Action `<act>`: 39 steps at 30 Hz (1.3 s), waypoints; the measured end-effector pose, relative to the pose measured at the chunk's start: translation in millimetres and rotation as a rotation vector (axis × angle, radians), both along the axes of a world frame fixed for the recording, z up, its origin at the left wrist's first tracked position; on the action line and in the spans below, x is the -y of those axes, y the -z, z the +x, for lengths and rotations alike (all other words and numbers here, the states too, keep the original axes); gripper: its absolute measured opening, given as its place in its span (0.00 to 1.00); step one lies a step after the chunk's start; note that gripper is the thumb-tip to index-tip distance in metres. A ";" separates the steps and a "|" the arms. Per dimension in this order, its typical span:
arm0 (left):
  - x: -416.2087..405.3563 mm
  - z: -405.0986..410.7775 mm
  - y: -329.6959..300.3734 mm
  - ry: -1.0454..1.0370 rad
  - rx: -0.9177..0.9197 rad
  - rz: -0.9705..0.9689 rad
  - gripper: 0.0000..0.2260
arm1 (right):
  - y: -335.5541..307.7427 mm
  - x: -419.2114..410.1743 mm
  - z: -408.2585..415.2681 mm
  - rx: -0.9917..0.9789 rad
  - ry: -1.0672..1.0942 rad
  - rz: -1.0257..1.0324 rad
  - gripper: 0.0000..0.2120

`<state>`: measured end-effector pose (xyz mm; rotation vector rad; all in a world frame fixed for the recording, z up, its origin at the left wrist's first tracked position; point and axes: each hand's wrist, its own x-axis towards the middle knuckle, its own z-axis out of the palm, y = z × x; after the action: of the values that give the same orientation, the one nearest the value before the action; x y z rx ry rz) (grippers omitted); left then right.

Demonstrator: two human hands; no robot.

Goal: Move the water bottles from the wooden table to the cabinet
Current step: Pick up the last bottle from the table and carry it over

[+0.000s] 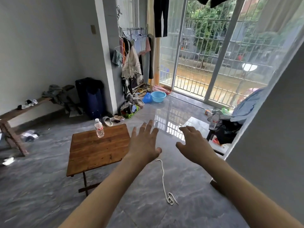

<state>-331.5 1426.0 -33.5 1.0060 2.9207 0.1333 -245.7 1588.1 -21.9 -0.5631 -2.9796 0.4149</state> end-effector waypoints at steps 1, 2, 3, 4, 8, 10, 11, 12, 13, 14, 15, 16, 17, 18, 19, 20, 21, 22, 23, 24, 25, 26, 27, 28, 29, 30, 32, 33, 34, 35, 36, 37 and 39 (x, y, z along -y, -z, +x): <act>-8.9 -14.2 0.7 0.007 0.008 -0.005 0.35 | 0.8 -8.5 -13.5 0.000 0.003 0.004 0.29; -17.8 -27.8 1.3 0.010 0.017 -0.010 0.34 | 2.4 -16.7 -26.0 0.002 0.005 0.006 0.29; -26.4 -40.2 2.7 0.012 0.032 -0.012 0.34 | 4.0 -23.6 -36.8 0.013 0.007 0.005 0.29; -34.5 -51.2 4.0 0.016 0.049 -0.015 0.34 | 5.9 -30.1 -46.2 0.029 0.008 0.002 0.29; -65.7 -93.4 7.2 0.019 0.058 -0.012 0.33 | 12.9 -60.8 -84.3 0.047 0.006 -0.002 0.28; -81.0 -115.4 10.3 0.007 0.060 -0.003 0.33 | 13.1 -77.4 -106.9 0.042 0.003 -0.002 0.28; -89.0 -125.3 12.3 0.002 0.066 0.004 0.33 | 14.1 -85.6 -117.9 0.040 -0.002 -0.004 0.28; -97.2 -135.1 14.9 -0.002 0.071 0.011 0.33 | 15.7 -93.8 -129.0 0.039 -0.009 -0.007 0.28; -106.2 -145.4 18.0 -0.005 0.075 0.016 0.33 | 17.5 -102.6 -140.3 0.041 -0.017 -0.013 0.28; -115.5 -155.7 20.8 -0.010 0.081 0.013 0.34 | 19.4 -112.2 -151.5 0.044 -0.025 -0.020 0.28; -125.2 -166.0 23.4 -0.016 0.084 0.005 0.34 | 20.9 -122.5 -162.6 0.046 -0.032 -0.025 0.28; -135.3 -177.0 25.7 -0.023 0.085 -0.003 0.34 | 22.3 -133.4 -174.0 0.048 -0.039 -0.028 0.28; -146.3 -188.5 27.7 -0.030 0.084 -0.010 0.35 | 23.2 -145.0 -185.2 0.050 -0.047 -0.032 0.28; -159.0 -200.6 29.3 -0.036 0.083 -0.012 0.35 | 24.1 -157.8 -196.6 0.050 -0.055 -0.035 0.29; -173.1 -212.6 30.6 -0.044 0.081 -0.008 0.35 | 25.0 -171.9 -208.2 0.051 -0.063 -0.035 0.29; -188.3 -224.6 32.1 -0.054 0.077 -0.002 0.35 | 25.9 -187.3 -220.6 0.051 -0.072 -0.030 0.29; -204.2 -236.6 33.0 -0.059 0.074 0.006 0.35 | 26.2 -203.4 -233.3 0.048 -0.081 -0.025 0.29; -220.2 -248.8 33.4 -0.062 0.075 0.014 0.34 | 25.7 -220.3 -246.4 0.044 -0.089 -0.021 0.29; -235.6 -261.0 33.2 -0.065 0.078 0.019 0.34 | 24.7 -237.1 -259.7 0.042 -0.093 -0.021 0.29; -250.6 -273.4 32.8 -0.068 0.081 0.016 0.34 | 23.6 -253.6 -272.9 0.043 -0.096 -0.021 0.29; -265.2 -285.7 31.9 -0.071 0.084 0.011 0.34 | 22.4 -269.1 -285.4 0.047 -0.102 -0.017 0.30; -278.4 -297.3 31.0 -0.074 0.084 0.005 0.33 | 21.8 -282.4 -296.7 0.054 -0.112 -0.010 0.30; -290.2 -308.5 30.1 -0.082 0.077 0.004 0.33 | 21.6 -294.4 -307.8 0.062 -0.123 -0.003 0.30; -301.0 -319.4 29.4 -0.099 0.069 0.007 0.33 | 22.4 -306.2 -319.7 0.069 -0.135 0.004 0.30; -309.9 -329.9 29.9 -0.118 0.068 0.012 0.33 | 22.9 -316.1 -331.2 0.072 -0.144 0.011 0.30; -316.4 -339.4 31.9 -0.129 0.073 0.017 0.33 | 23.6 -324.3 -342.2 0.075 -0.152 0.013 0.30; -325.1 -357.5 37.2 -0.143 0.083 0.014 0.33 | 25.1 -336.6 -363.1 0.084 -0.168 0.005 0.29; -327.4 -367.4 40.6 -0.155 0.083 0.013 0.32 | 26.7 -340.8 -374.4 0.087 -0.183 0.002 0.29; -329.3 -378.8 43.8 -0.174 0.088 0.011 0.32 | 28.4 -344.5 -387.5 0.092 -0.204 0.003 0.29; -330.5 -390.5 46.0 -0.199 0.097 0.008 0.32 | 29.5 -347.5 -401.4 0.100 -0.223 0.003 0.29; -330.9 -402.4 48.1 -0.224 0.106 0.001 0.32 | 30.6 -349.6 -416.4 0.109 -0.241 0.000 0.29; -330.4 -413.9 50.3 -0.245 0.116 -0.008 0.33 | 32.0 -350.8 -432.1 0.118 -0.261 -0.002 0.29; -328.4 -438.2 55.8 -0.277 0.122 -0.020 0.33 | 36.1 -351.4 -464.7 0.130 -0.303 -0.004 0.29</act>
<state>-769.7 1754.4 -89.3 0.5629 2.9242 0.1683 -710.4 1939.5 -58.0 -0.1407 -3.1989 0.4196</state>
